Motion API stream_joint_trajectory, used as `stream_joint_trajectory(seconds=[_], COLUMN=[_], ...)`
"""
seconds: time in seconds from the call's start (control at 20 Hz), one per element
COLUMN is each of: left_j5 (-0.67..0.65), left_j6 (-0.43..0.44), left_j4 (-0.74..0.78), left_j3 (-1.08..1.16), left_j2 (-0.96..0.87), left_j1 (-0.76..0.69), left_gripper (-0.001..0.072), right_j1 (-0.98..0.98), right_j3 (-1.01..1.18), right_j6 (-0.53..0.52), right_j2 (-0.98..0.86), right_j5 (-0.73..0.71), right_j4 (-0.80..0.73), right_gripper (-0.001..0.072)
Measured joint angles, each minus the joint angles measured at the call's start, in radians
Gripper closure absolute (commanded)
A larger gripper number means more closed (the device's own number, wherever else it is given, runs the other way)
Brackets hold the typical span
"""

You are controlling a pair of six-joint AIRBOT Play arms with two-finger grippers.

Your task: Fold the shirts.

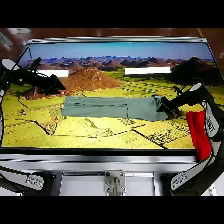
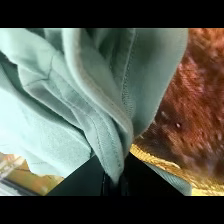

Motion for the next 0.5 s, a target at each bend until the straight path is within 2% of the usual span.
stream_joint_trajectory(seconds=[0.05,0.1,0.2,0.25,0.5], left_j5=[0.010,0.018,0.045,0.063,0.244], left_j6=[0.002,0.003,0.004,0.004,0.006], left_j4=[-0.003,-0.005,-0.011,-0.012,-0.080], left_j3=[0.000,0.000,0.000,0.000,-0.001], left_j2=[0.000,0.000,-0.003,-0.007,-0.090], left_j1=[-0.026,-0.051,-0.116,-0.156,-0.394], left_gripper=[0.0457,0.0553,0.0609,0.0670,0.0669], right_j1=[0.000,0.002,0.000,-0.002,0.000], right_j3=[-0.002,-0.002,-0.002,0.000,0.000], right_j6=[0.000,-0.001,-0.008,-0.011,-0.018], right_j2=[0.005,0.015,0.061,0.098,0.321], right_j5=[-0.003,-0.011,-0.031,-0.020,0.058], right_j4=[0.000,-0.005,-0.019,-0.018,0.000], right_gripper=[0.0643,0.0643,0.0643,0.0643,0.0643])
